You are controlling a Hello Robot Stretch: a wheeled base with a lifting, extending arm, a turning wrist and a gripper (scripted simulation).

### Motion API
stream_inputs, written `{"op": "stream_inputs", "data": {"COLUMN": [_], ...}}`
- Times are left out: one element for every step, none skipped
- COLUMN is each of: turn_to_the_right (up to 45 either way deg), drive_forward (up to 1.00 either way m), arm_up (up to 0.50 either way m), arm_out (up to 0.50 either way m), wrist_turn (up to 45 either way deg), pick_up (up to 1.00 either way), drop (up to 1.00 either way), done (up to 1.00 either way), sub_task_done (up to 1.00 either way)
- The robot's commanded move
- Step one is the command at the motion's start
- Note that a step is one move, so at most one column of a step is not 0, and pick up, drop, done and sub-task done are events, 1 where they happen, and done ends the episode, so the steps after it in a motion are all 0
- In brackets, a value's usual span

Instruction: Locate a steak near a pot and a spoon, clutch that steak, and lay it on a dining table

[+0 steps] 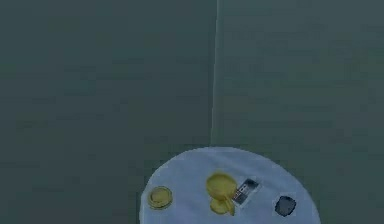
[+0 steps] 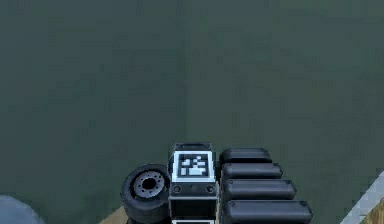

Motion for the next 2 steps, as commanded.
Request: {"op": "stream_inputs", "data": {"turn_to_the_right": [3.0, -27.0], "drive_forward": [0.0, 0.0], "arm_up": [0.0, 0.0], "arm_out": [0.0, 0.0], "wrist_turn": [0.0, 0.0], "pick_up": [0.0, 0.0], "drop": [0.0, 0.0], "done": [0.0, 0.0], "sub_task_done": [0.0, 0.0]}}
